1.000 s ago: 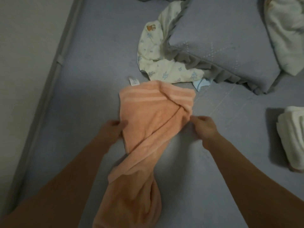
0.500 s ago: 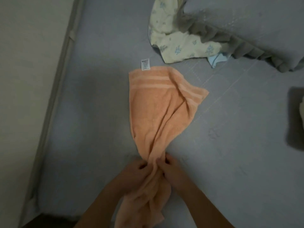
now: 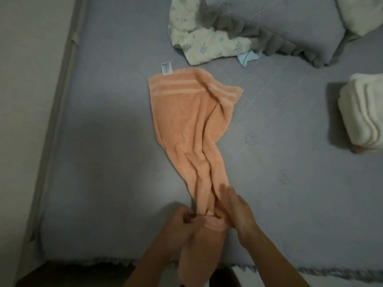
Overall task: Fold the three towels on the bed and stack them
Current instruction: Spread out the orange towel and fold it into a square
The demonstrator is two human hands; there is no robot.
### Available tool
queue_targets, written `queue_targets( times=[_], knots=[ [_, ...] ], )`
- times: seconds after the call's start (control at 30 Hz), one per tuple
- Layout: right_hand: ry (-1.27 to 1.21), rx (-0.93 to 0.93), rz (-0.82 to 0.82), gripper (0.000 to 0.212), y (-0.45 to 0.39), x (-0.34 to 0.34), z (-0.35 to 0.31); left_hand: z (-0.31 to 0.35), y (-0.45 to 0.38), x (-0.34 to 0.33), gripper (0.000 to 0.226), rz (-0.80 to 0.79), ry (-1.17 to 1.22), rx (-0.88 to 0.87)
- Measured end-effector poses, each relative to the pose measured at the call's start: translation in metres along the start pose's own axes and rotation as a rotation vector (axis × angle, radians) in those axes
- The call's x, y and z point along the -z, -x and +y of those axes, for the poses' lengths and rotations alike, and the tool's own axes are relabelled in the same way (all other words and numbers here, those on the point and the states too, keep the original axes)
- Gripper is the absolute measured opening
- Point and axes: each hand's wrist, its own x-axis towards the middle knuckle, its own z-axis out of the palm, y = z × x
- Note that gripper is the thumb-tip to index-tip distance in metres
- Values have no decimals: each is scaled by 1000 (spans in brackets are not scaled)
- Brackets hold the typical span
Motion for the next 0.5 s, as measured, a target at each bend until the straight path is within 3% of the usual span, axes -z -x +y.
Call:
queue_targets(
  times=[0.13, 0.27, 0.33, 0.4, 0.5],
  knots=[
    [-26, -45, -69, 37, 38, 1, 56, -10, 26, -31, 11, -222, 42, -33],
    [44, -106, -39, 33, 43, 15, 81, -35, 23, -27, 16, 139, 95, -5],
    [-25, -132, -153, 28, 42, 24, 83, -48, 23, -25, 13, 155, 175, 41],
    [-221, -184, -312, 26, 43, 33, 83, -55, 23, -28, 4, 84, 234, 107],
    [-500, -225, -444, 34, 44, 46, 85, -73, 22, -37, 45, -219, 576, 271]
  ],
)
